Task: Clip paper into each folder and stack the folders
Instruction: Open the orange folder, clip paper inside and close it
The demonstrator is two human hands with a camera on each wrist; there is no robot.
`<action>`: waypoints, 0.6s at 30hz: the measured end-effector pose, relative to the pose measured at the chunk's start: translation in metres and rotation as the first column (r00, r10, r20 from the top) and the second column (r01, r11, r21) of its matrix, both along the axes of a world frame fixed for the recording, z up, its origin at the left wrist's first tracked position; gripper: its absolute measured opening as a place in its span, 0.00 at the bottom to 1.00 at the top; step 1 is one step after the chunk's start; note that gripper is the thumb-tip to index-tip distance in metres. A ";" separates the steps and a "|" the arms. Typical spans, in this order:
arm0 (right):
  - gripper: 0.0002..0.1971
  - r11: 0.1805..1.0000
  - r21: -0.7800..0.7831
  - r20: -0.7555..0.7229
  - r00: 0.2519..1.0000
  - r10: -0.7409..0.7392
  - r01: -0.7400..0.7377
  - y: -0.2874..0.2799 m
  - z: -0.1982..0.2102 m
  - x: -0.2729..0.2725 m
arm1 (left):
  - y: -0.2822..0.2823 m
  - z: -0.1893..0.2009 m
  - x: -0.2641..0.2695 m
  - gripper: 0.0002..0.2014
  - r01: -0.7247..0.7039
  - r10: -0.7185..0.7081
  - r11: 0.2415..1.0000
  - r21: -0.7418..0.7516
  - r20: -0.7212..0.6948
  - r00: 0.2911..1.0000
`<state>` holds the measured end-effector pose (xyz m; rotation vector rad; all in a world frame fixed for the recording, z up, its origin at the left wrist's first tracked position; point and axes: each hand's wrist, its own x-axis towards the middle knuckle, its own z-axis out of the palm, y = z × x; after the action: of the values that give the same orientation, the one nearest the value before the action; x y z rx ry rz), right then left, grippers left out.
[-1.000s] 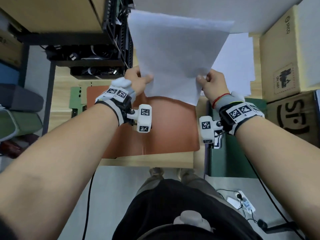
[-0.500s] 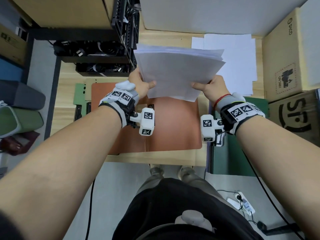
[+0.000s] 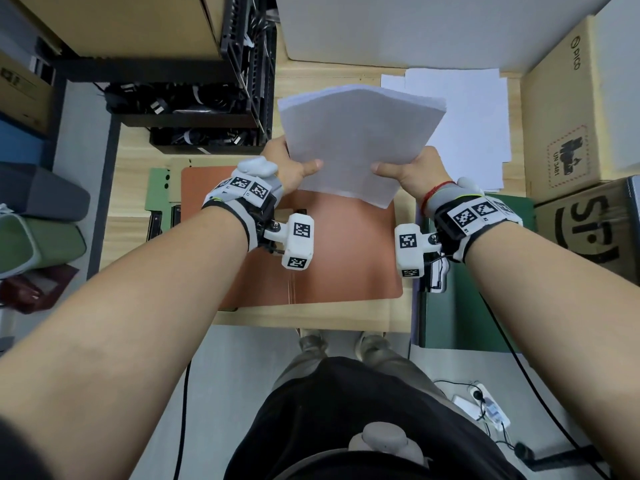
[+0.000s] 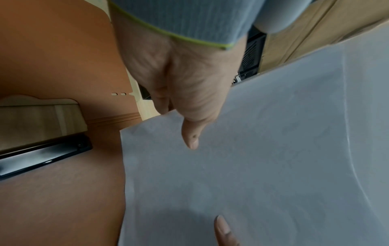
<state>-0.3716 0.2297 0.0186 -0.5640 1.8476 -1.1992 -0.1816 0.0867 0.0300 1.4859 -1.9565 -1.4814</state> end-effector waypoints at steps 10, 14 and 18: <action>0.17 0.998 0.062 0.014 0.999 -0.032 0.031 0.006 -0.014 -0.002 | -0.003 -0.005 0.006 0.13 0.068 -0.062 0.997 -0.032 0.146 0.987; 0.16 0.988 0.158 -0.062 0.998 0.006 0.004 0.005 -0.014 -0.005 | 0.000 -0.013 0.005 0.13 0.095 -0.086 0.995 -0.020 0.276 0.957; 0.13 0.979 0.203 -0.086 0.996 0.010 0.007 0.001 -0.009 -0.002 | 0.001 -0.013 0.002 0.13 0.152 -0.143 0.988 -0.011 0.280 0.949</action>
<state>-0.3739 0.2306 0.0099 -0.5092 2.0142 -0.9832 -0.1795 0.0876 0.0166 1.6417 -2.2881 -1.3492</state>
